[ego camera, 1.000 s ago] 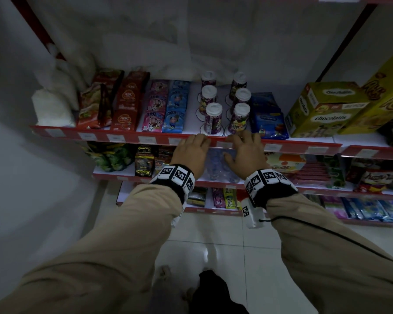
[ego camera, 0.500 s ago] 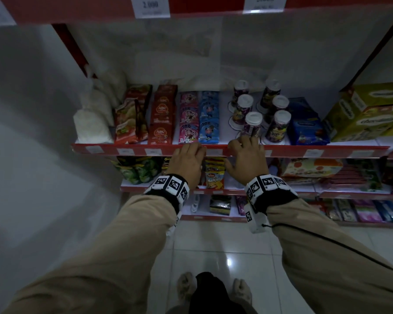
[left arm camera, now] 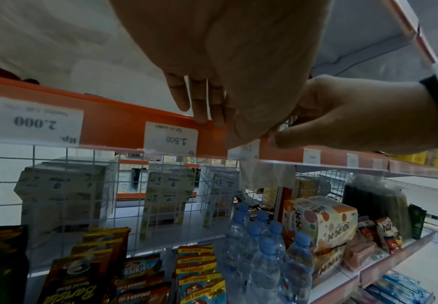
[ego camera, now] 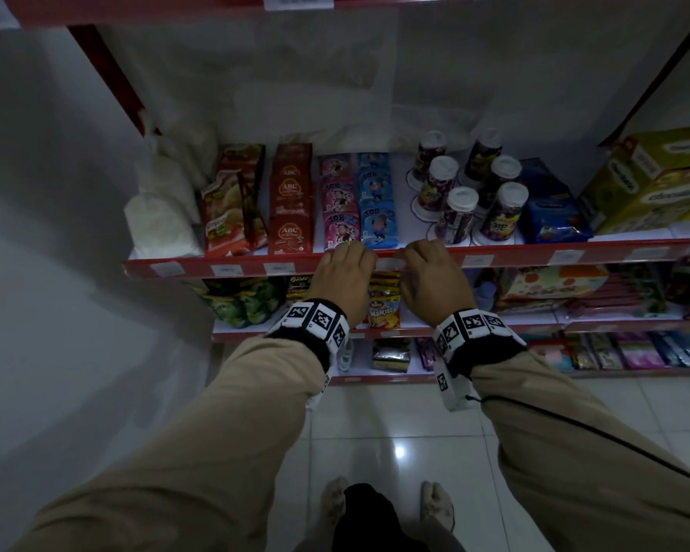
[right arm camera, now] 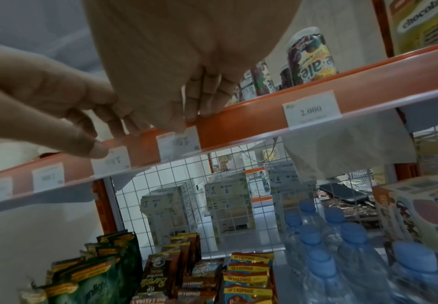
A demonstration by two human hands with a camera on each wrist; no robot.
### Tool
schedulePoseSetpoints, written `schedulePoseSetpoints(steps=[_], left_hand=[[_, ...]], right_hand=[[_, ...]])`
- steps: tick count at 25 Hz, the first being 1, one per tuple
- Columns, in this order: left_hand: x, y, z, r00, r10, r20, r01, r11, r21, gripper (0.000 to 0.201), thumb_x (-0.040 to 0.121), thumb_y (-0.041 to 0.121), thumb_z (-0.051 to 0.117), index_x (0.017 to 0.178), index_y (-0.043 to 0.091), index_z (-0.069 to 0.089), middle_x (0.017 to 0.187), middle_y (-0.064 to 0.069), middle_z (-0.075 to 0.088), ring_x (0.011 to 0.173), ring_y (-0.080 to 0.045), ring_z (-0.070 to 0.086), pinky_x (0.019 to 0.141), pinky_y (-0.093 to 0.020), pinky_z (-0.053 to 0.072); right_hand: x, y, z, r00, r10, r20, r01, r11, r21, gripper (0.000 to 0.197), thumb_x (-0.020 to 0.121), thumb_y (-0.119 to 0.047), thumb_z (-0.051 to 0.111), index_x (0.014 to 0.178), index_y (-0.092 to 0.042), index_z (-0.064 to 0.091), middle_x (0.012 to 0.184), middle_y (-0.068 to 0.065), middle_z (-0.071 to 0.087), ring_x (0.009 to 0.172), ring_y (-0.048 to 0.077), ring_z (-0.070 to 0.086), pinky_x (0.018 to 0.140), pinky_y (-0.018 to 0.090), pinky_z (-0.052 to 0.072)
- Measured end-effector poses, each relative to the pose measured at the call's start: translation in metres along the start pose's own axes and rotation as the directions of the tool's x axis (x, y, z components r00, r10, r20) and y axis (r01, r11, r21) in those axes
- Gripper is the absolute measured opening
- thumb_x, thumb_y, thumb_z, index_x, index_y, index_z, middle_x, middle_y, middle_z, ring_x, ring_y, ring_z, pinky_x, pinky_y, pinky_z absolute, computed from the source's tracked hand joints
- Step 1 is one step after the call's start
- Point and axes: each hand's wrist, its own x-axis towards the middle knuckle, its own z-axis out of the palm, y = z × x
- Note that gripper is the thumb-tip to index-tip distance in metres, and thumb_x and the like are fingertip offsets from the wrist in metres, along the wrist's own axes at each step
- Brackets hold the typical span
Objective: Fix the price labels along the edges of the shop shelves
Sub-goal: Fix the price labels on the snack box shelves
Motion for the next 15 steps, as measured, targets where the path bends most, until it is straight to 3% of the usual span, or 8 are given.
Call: schedulePoseSetpoints(steps=[5,15], left_hand=[[-0.0004,0.0053,0.0042,1.0,-0.021,0.02,0.021,0.999,0.028,0.061,0.073,0.016,0.061,0.131,0.018,0.042,0.128,-0.007,0.04,0.115,-0.028,0.037,0.09,-0.038,0.034],[-0.0002,-0.0013,0.008,0.998,-0.036,0.059,0.038,0.999,-0.037,0.073,0.063,0.024,0.071,0.13,0.02,0.044,0.126,-0.006,0.038,0.114,-0.027,0.034,0.086,-0.038,0.035]], right_hand=[[-0.0052,-0.0031,0.0049,1.0,-0.024,-0.001,0.024,0.999,-0.033,0.032,0.076,-0.001,0.06,0.107,0.0,0.065,0.099,0.019,0.065,0.09,0.037,0.056,0.075,0.041,0.048],[0.0045,-0.0095,0.0062,0.996,0.066,0.059,-0.059,0.993,-0.105,0.026,0.072,-0.009,0.061,0.095,0.001,0.059,0.097,0.021,0.055,0.087,0.037,0.05,0.072,0.043,0.042]])
